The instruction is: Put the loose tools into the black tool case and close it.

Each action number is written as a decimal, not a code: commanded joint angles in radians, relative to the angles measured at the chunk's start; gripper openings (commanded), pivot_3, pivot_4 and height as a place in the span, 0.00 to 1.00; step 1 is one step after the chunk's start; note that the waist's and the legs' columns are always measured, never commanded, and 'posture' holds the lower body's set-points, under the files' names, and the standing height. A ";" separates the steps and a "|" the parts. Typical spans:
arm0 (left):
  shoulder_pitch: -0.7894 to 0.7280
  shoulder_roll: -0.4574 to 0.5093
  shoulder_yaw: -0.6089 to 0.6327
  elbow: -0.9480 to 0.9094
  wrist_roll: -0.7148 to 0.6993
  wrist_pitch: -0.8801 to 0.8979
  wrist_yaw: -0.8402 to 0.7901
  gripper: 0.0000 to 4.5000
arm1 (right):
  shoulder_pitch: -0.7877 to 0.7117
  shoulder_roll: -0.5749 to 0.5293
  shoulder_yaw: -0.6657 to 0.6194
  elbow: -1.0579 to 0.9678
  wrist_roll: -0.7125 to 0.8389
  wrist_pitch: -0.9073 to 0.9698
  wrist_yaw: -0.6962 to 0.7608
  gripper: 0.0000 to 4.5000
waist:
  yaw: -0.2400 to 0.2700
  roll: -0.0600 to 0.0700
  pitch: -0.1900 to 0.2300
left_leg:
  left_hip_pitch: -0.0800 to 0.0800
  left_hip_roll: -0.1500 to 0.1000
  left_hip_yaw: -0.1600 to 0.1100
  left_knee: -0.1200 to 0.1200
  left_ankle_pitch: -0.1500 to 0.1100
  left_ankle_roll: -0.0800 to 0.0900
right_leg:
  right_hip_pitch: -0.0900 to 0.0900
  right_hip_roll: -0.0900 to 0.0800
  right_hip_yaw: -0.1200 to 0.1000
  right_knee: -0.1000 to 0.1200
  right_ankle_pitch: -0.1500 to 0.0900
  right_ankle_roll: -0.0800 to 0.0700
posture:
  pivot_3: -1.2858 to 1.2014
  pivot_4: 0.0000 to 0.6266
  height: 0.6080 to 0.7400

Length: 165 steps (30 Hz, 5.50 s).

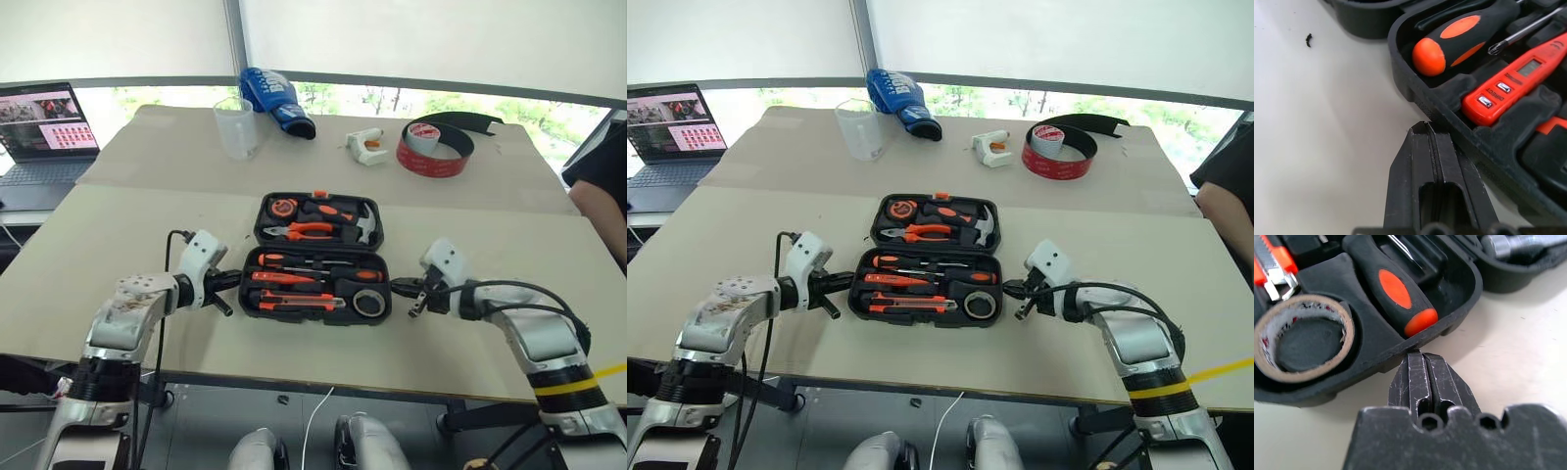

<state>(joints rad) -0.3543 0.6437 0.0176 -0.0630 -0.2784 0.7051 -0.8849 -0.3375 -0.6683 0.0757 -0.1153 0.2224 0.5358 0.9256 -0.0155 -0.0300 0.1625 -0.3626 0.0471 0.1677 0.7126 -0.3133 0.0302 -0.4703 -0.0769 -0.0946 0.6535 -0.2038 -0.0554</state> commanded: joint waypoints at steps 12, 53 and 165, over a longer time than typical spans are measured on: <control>0.184 0.134 0.036 -0.175 -0.058 -0.062 -0.115 0.01 | 0.236 -0.073 -0.043 -0.281 0.048 -0.026 0.052 0.00 | 0.004 0.000 0.000 | 0.001 0.001 -0.002 -0.001 0.000 0.000 | 0.003 0.001 -0.001 -0.004 -0.002 0.004 | 0.52 0.24 0.92; -0.530 -0.176 0.030 0.607 -0.037 0.114 0.135 0.01 | -0.470 0.205 -0.092 0.417 0.064 0.427 -0.346 0.00 | -0.003 -0.001 0.000 | 0.009 -0.002 0.001 0.000 -0.002 0.003 | 0.012 -0.001 -0.003 -0.005 0.004 0.001 | 0.52 0.24 0.92; -0.384 -0.167 -0.407 0.340 0.245 -0.596 -0.401 0.01 | 0.196 -0.031 0.082 -0.294 0.082 -0.015 -0.092 0.00 | 0.024 -0.007 -0.020 | 0.018 -0.001 -0.007 0.001 -0.009 0.016 | 0.029 0.000 0.001 -0.012 -0.006 0.013 | 0.52 0.24 0.92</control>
<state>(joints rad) -0.7598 0.4754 -0.3696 0.2561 -0.0457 0.0658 -1.2858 -0.1229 -0.7064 0.1529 -0.4144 0.3288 0.5610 0.8423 0.0085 -0.0370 0.1427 -0.3443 0.0457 0.1602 0.7132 -0.3219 0.0460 -0.4411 -0.0771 -0.0935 0.6417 -0.2097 -0.0427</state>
